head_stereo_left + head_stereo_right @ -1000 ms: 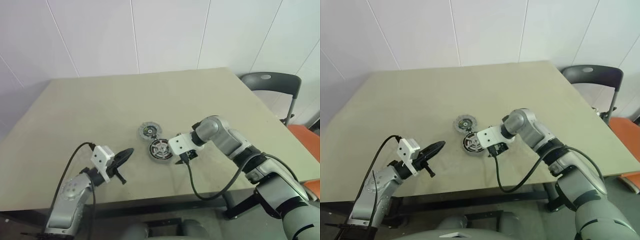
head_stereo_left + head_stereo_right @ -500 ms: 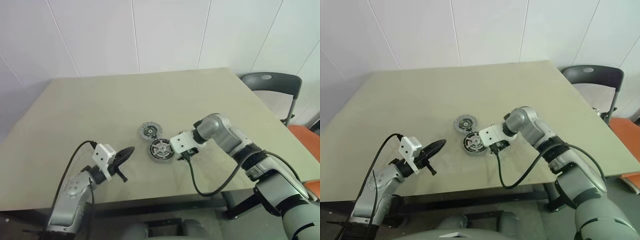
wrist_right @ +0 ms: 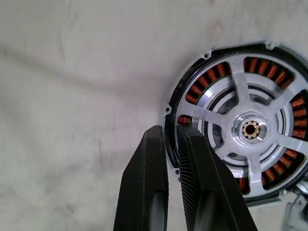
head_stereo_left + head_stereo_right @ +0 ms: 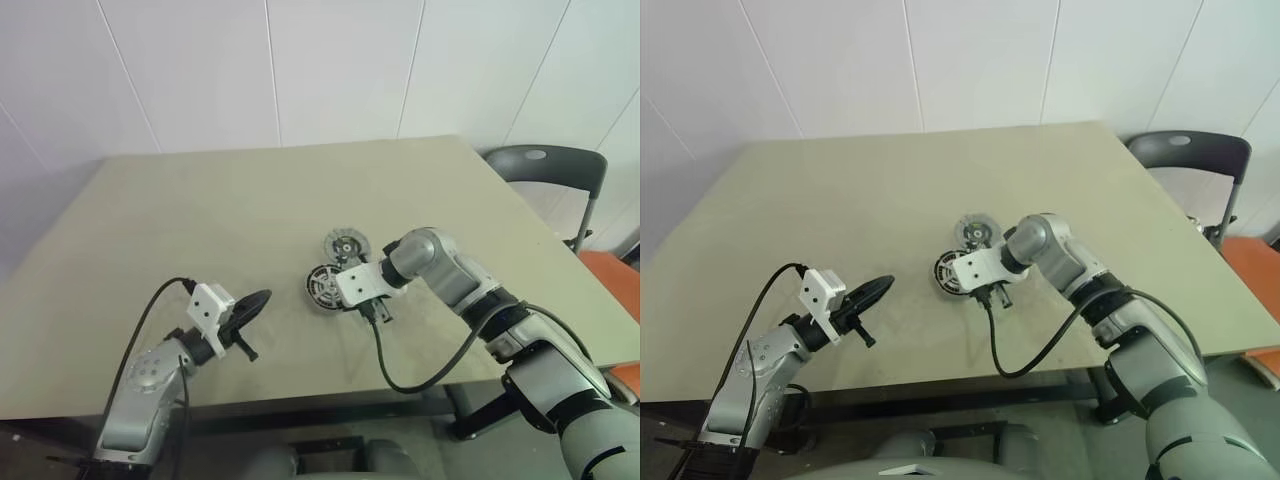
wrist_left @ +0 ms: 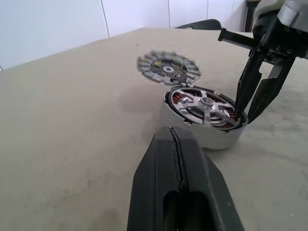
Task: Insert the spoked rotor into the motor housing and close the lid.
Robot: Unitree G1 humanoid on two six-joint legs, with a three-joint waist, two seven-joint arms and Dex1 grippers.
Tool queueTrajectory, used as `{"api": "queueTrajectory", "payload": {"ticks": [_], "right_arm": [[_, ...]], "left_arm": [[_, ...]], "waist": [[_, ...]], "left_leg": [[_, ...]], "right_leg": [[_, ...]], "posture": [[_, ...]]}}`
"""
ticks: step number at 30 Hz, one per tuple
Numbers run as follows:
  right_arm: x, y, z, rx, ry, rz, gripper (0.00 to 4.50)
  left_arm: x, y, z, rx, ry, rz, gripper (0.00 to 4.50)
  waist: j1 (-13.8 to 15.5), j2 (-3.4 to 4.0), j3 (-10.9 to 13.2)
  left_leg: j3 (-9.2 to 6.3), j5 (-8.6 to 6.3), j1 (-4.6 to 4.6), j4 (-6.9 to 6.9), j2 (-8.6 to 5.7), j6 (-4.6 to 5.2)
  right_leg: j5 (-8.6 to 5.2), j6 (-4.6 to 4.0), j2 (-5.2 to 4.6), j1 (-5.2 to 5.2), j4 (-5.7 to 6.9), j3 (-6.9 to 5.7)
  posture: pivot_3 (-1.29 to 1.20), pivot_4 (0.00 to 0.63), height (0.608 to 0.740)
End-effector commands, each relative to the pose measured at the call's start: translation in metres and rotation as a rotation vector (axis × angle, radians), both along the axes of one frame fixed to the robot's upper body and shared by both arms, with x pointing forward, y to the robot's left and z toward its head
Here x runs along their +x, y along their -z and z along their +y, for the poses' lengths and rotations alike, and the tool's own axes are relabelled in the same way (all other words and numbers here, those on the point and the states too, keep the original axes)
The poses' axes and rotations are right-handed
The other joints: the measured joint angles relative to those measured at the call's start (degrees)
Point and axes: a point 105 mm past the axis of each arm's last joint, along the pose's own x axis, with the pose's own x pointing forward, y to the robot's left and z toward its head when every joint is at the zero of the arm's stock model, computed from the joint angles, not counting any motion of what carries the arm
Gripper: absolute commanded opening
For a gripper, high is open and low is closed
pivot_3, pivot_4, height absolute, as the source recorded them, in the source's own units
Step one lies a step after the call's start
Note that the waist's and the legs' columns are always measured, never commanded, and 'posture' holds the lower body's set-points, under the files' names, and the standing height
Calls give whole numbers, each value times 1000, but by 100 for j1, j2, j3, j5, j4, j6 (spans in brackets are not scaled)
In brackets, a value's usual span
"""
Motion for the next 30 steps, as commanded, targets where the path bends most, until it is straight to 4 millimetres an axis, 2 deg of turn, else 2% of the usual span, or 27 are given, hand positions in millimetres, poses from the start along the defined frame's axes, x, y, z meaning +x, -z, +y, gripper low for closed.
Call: {"api": "queueTrajectory", "payload": {"ticks": [1, 5, 11, 19, 23, 30], "right_arm": [[-3, -12, 7, 46, -12, -1, 66], [-7, -15, 5, 64, 17, 32, 66], [-13, -13, -12, 58, 148, 43, 66], [-17, -23, -6, 119, 376, 71, 66], [-22, -29, 1, 150, 531, 195, 66], [-32, -41, 9, 156, 690, 391, 66]], "left_arm": [[2, -13, -3, 3, 12, -54, 0], [2, -10, -1, 6, 8, -52, 0], [0, -6, 1, 0, -16, -46, 0], [-1, -1, 1, -8, -28, -39, 0], [-2, 1, 3, -8, -35, -38, 0], [-5, 4, 8, -11, -60, -36, 0]], "waist": [[-3, 0, 0], [1, 1, 1], [53, 1, 1], [150, 0, 1], [148, 0, 1], [142, 2, 3]], "left_leg": [[0, 0, 0, -3, 0, 0], [0, 0, -1, -10, 1, 0], [0, -2, -4, -10, 0, 2], [2, -3, -5, -9, 2, 4], [2, -4, -7, -9, 2, 4], [3, -4, -12, -9, 2, 4]], "right_leg": [[0, 0, 0, -2, 0, 0], [0, 0, 0, -5, -2, 0], [-10, 13, -2, -2, -12, 0], [-19, 8, -2, -5, -12, 1], [-19, 8, -3, -6, -13, 1], [-19, 8, -5, -11, -14, 1]], "posture": [[0, 0, 740], [0, 0, 740], [0, 0, 740], [0, 0, 740], [0, 0, 740], [0, 0, 740]]}}
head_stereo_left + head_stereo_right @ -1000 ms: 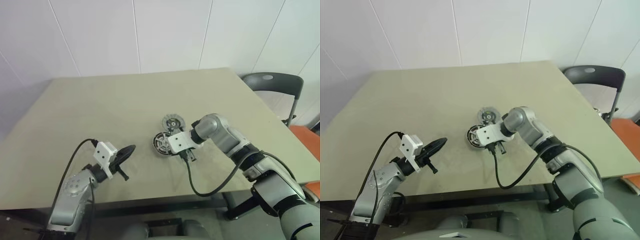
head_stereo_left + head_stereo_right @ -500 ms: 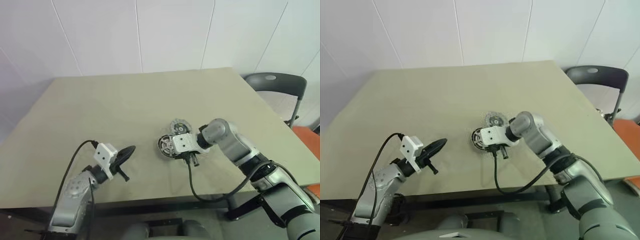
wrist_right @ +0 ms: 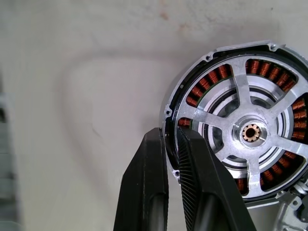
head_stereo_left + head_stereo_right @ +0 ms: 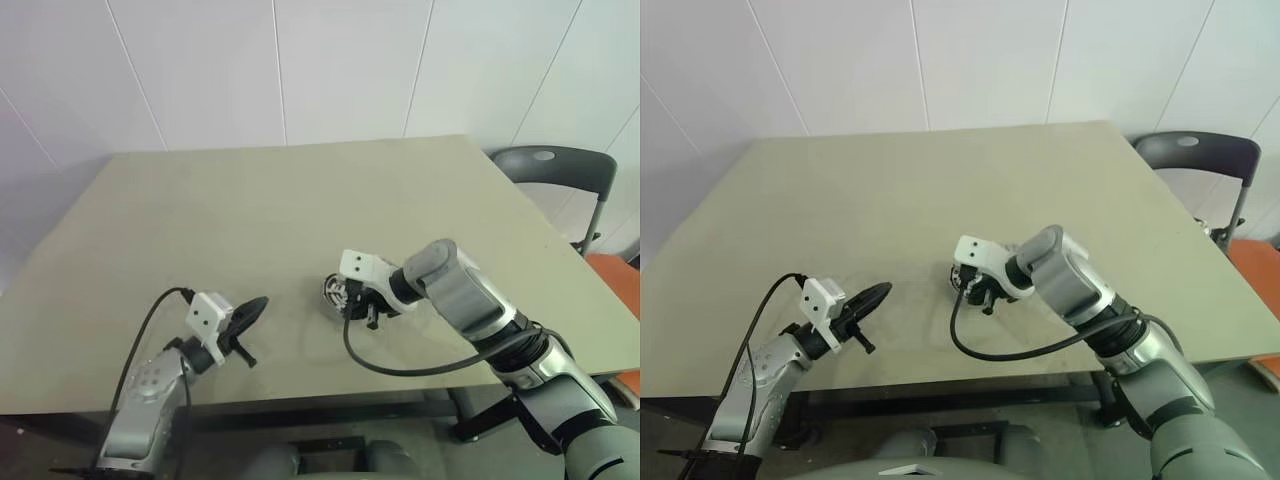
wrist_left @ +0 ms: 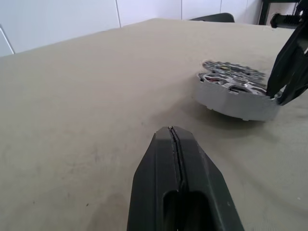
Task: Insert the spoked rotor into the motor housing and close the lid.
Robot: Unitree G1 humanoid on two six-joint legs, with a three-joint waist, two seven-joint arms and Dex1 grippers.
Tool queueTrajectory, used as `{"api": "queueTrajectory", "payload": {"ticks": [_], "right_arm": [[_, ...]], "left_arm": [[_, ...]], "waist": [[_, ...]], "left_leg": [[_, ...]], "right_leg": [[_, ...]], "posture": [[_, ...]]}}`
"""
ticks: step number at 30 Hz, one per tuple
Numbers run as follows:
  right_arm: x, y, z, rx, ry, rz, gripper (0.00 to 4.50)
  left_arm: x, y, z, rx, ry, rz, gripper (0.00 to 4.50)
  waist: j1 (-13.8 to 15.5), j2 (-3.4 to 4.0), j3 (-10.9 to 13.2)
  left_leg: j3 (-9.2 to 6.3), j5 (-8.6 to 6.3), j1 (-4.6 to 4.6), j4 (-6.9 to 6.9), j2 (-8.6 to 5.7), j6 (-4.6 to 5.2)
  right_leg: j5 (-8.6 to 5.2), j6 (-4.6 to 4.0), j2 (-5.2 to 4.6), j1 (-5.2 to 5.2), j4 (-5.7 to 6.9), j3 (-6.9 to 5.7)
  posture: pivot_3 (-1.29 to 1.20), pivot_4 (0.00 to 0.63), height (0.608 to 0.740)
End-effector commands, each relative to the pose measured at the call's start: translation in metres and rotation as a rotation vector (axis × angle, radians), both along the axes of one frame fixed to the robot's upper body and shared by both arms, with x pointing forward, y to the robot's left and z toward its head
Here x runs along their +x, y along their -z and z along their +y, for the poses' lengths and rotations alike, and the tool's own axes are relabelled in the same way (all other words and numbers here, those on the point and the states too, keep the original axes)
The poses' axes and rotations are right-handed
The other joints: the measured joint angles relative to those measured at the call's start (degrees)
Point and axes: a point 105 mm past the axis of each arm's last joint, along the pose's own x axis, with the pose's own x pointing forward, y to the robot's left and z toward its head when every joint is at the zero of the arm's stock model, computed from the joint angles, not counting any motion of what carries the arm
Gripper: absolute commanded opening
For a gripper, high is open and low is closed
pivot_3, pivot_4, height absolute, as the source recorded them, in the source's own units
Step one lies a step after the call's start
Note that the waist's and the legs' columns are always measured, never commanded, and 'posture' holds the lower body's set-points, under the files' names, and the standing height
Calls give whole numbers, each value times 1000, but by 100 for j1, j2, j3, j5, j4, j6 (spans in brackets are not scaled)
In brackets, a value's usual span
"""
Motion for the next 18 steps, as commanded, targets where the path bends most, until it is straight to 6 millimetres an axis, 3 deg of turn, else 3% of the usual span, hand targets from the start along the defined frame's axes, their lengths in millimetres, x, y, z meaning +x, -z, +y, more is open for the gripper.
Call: {"api": "queueTrajectory", "payload": {"ticks": [1, 8, 14, 18], "right_arm": [[-5, -26, 12, 57, 26, 46, 66], [-5, -32, 39, 110, 181, 262, 66], [10, -24, 65, 163, 298, 363, 66], [20, -22, 83, 193, 375, 388, 66]], "left_arm": [[0, -10, 3, -4, -20, -53, 0], [1, -10, 4, -11, -43, -56, 0], [0, -9, 1, -17, -49, -55, 0], [0, -11, 1, -19, -61, -60, 0]], "waist": [[-1, 1, 1], [-19, 4, 3], [-28, 4, 1], [-186, 4, 0]], "left_leg": [[0, 0, 0, 0, 0, 0], [-1, 0, -2, -5, 3, 0], [0, 0, 0, -5, 0, -1], [0, -1, 10, -6, 2, -6]], "right_leg": [[0, 0, 0, 0, 0, 0], [10, 5, 2, -10, 5, 0], [23, -4, 2, -9, 5, 0], [24, -2, 7, -10, 24, 2]], "posture": [[0, 0, 740], [0, 0, 740], [0, 0, 740], [0, 0, 740]]}}
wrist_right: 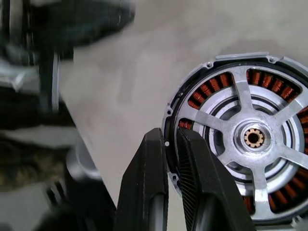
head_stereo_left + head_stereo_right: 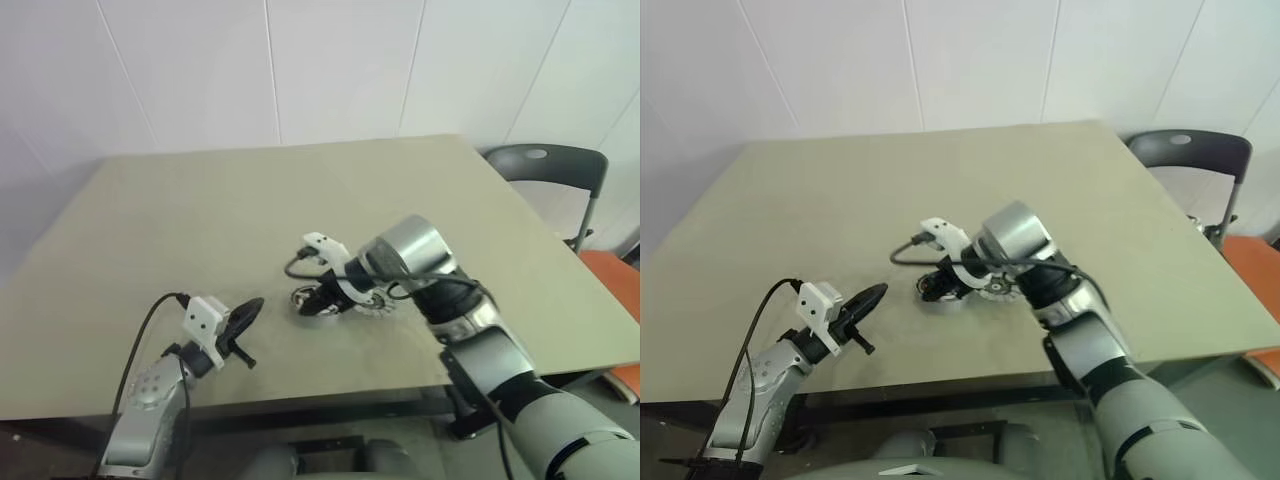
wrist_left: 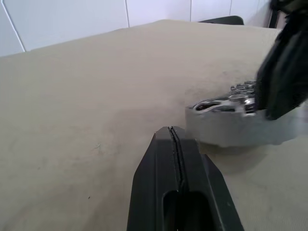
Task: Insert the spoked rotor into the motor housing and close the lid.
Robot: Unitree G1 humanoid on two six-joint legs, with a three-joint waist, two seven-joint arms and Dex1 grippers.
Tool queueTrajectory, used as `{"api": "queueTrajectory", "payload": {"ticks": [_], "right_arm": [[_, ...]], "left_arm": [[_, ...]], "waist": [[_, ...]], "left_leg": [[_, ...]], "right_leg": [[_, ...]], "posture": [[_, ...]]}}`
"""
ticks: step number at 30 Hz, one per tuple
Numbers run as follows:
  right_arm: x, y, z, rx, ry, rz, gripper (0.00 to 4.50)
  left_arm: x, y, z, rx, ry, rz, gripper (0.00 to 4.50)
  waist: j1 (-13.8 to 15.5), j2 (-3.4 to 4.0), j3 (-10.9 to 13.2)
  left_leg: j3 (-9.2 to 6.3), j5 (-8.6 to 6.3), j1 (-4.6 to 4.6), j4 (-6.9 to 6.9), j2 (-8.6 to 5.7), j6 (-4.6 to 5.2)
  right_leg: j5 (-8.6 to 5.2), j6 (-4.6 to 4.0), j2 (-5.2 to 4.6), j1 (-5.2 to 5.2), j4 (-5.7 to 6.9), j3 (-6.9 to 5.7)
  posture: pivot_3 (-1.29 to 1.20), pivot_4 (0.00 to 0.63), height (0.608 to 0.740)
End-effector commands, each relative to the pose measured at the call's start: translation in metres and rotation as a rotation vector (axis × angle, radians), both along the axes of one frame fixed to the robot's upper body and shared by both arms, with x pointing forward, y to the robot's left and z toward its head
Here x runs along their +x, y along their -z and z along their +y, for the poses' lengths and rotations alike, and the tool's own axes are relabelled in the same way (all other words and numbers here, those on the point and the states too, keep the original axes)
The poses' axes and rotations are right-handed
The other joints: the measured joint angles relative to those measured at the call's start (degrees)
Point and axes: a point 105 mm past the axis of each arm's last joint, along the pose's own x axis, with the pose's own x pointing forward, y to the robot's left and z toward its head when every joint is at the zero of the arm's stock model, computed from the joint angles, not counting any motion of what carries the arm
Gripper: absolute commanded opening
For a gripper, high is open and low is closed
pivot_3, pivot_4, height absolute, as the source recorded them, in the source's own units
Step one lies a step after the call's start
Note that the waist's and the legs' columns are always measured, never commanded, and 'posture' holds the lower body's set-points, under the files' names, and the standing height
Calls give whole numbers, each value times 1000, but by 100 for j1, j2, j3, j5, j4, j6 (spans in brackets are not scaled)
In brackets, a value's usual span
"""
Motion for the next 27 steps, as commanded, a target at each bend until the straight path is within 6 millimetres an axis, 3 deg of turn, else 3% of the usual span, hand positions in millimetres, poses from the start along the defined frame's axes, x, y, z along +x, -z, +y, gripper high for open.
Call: {"api": "queueTrajectory", "payload": {"ticks": [1, 5, 9, 13, 16, 17, 20, 23, 24, 27], "right_arm": [[13, -9, 10, 21, 64, -25, 66], [15, -6, 16, 23, 80, -3, 66], [-1, 2, 10, 41, 15, 105, 66], [-10, -3, 1, 62, -51, 150, 1338], [-13, -30, 5, 178, -124, 145, 2298], [-13, -34, 6, 189, -141, 122, 2298], [19, -80, 15, 366, -92, -37, 2298], [64, -114, 10, 443, -21, -394, 2298], [81, -118, 2, 397, -13, -588, 2298], [106, -105, -32, 195, -105, -909, 2111]], "left_arm": [[1, -14, -2, 2, -4, -62, 0], [2, -17, -2, 5, -9, -68, 0], [2, -21, 1, 14, -23, -76, 0], [4, -22, 6, 30, -33, -77, 0], [7, -23, 8, 34, -27, -78, 0], [8, -24, 9, 34, -26, -78, 0], [12, -26, 9, 45, -3, -84, 0], [15, -29, 5, 46, 17, -91, 0], [15, -29, 4, 45, 23, -93, 0], [17, -30, -1, 41, 42, -96, 0]], "waist": [[-59, 1, 0], [-152, 2, 0], [-181, 5, 1], [-179, 11, 6], [-185, 21, 13], [-183, 22, 14], [-199, 29, 20], [-178, 31, 20], [-167, 30, 20], [-147, 25, 17]], "left_leg": [[1, -2, 4, 0, 1, -4], [-1, 3, 10, 1, 1, -14], [-2, 4, 11, 9, 1, -17], [-3, 9, 6, 13, 0, -8], [-2, 10, -7, 13, -2, -8], [-2, 10, -10, 12, -2, -8], [-1, 9, -13, 6, 0, -8], [-1, 11, -18, 7, -1, -9], [-2, 10, -16, 7, -1, -9], [-2, 10, -8, 3, -5, -10]], "right_leg": [[-1, 1, 3, 0, 6, 1], [-15, 14, 2, -1, 25, 1], [-20, 10, 1, 0, 36, 0], [-24, 6, 0, -1, 33, -2], [-16, 19, -3, -14, 31, 0], [-14, 23, -3, -18, 31, 0], [-14, 24, -2, -28, 33, 0], [-13, 23, 1, -38, 41, -1], [-13, 24, 1, -36, 41, -2], [-13, 25, -3, -13, 16, -7]], "posture": [[0, 0, 740], [0, 0, 740], [0, 0, 740], [0, 0, 740], [0, 0, 740], [0, 0, 740], [0, 0, 740], [0, 0, 740], [0, 0, 740], [0, 0, 740]]}}
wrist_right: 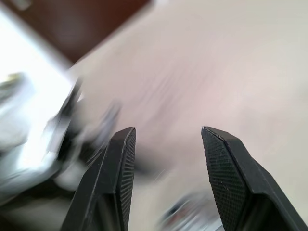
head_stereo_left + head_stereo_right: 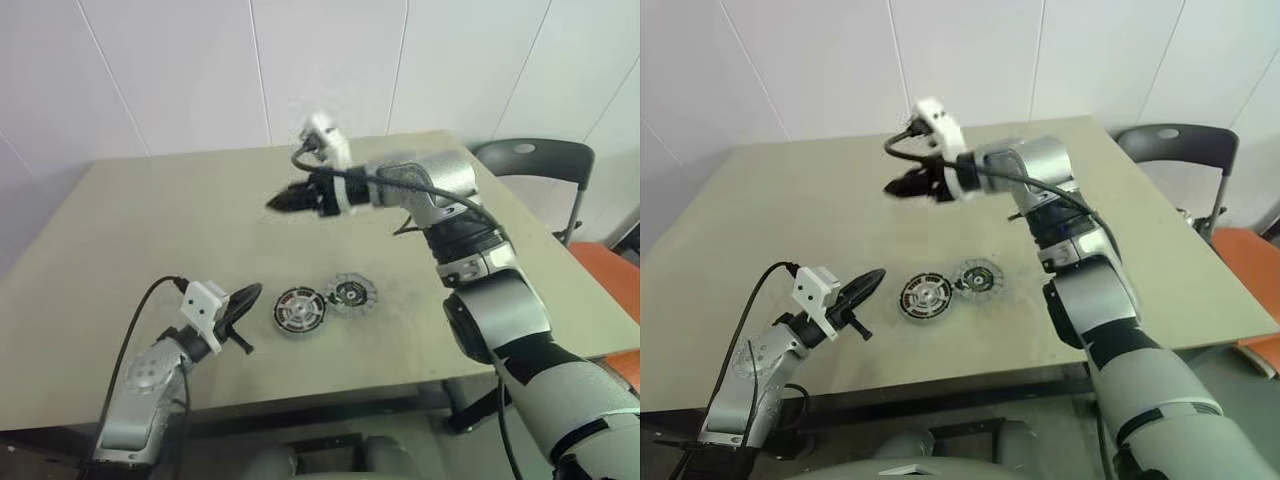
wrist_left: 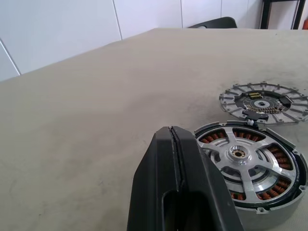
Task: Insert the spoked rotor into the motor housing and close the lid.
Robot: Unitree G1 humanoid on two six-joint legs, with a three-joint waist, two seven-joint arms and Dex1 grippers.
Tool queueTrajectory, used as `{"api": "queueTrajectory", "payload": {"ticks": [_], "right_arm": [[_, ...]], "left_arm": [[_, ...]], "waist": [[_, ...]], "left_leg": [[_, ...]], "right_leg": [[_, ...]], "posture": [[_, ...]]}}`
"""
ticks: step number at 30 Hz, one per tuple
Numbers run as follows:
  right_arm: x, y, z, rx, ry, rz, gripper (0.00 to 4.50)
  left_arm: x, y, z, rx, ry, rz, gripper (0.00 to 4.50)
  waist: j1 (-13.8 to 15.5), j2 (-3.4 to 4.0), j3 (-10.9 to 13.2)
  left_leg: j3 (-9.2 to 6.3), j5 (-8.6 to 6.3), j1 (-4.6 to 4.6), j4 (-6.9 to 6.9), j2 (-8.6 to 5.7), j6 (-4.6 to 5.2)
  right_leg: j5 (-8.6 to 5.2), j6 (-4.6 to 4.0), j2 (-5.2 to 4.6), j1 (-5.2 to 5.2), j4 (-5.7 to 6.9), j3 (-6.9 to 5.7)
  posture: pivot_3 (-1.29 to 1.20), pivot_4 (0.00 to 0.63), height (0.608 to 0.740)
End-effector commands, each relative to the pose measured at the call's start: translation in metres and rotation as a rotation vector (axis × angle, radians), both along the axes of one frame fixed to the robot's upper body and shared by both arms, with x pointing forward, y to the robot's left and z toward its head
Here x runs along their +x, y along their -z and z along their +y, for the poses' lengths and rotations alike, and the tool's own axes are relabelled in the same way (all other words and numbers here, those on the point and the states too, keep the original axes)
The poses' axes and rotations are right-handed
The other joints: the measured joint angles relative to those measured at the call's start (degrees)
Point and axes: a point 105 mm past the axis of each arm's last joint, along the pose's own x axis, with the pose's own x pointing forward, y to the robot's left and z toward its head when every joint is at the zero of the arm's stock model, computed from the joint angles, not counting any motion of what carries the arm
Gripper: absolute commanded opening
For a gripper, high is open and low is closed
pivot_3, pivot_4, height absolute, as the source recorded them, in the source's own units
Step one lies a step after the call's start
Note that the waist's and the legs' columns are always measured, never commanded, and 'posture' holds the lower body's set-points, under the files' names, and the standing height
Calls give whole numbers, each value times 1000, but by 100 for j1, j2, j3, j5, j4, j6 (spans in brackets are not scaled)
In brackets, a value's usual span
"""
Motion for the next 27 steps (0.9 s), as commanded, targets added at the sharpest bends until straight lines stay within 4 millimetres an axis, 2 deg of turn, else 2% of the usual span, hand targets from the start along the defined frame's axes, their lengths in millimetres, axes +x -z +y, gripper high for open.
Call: {"api": "queueTrajectory", "payload": {"ticks": [1, 2, 4, 7, 9, 12, 13, 16, 18, 23, 27], "right_arm": [[27, 24, -44, -268, 28, -365, 1895], [29, 38, -55, -385, 4, -436, 1721], [39, 66, -87, -699, -26, -598, 1057], [45, 81, -117, -888, -59, -658, 36], [46, 87, -134, -982, -88, -648, 11], [37, 104, -159, -1093, -165, -526, 11], [31, 108, -158, -1052, -182, -459, 11], [4, 109, -138, -786, -259, -216, 11], [-7, 107, -131, -680, -285, -122, 11], [-17, 109, -124, -590, -286, -46, 11], [-24, 114, -121, -585, -294, -43, 11]], "left_arm": [[4, -11, -3, -6, 24, -39, 0], [4, -11, -4, -7, 28, -41, 0], [4, -14, -5, -15, 35, -46, 0], [4, -15, -5, -14, 44, -47, 0], [4, -15, -4, -14, 46, -47, 0], [3, -15, -3, -12, 49, -42, 0], [3, -14, -2, -12, 49, -40, 0], [3, -13, -1, -15, 49, -33, 0], [3, -13, -1, -22, 50, -32, 0], [3, -14, -2, -26, 51, -32, 0], [3, -15, -2, -30, 47, -34, 0]], "waist": [[16, -2, -1], [20, -3, -2], [1, 0, 0], [-27, 1, 2], [-36, 1, 2], [-18, 1, 2], [-13, 1, 2], [-10, 0, 2], [-2, 0, 2], [31, -1, 1], [34, -1, 1]], "left_leg": [[0, 0, 0, 0, -3, 1], [-1, -1, 0, 0, -4, 3], [6, -9, 0, 1, -11, 17], [33, -11, -4, -20, -6, 22], [59, -2, -4, -55, 4, 11], [66, 1, -6, -74, 20, 7], [66, 0, -5, -75, 21, 7], [69, -1, -2, -65, 19, 9], [67, -1, 3, -59, 18, 11], [64, -1, 7, -55, 16, 10], [63, -1, 6, -55, 15, 10]], "right_leg": [[0, 0, 0, 6, -11, -1], [1, -1, 0, 16, -27, -3], [13, -17, -4, 20, -40, 3], [15, -17, -3, -7, -36, 29], [16, -20, -2, -39, -26, 52], [13, -30, 9, -59, -20, 56], [13, -31, 10, -59, -19, 56], [13, -31, 9, -44, -21, 57], [13, -30, 7, -35, -21, 56], [13, -30, 6, -31, -18, 53], [13, -30, 5, -31, -19, 52]], "posture": [[0, 0, 740], [0, 0, 740], [0, 0, 740], [0, 0, 740], [0, 0, 740], [0, 0, 740], [0, 0, 740], [0, 0, 740], [0, 0, 740], [0, 0, 740], [0, 0, 740]]}}
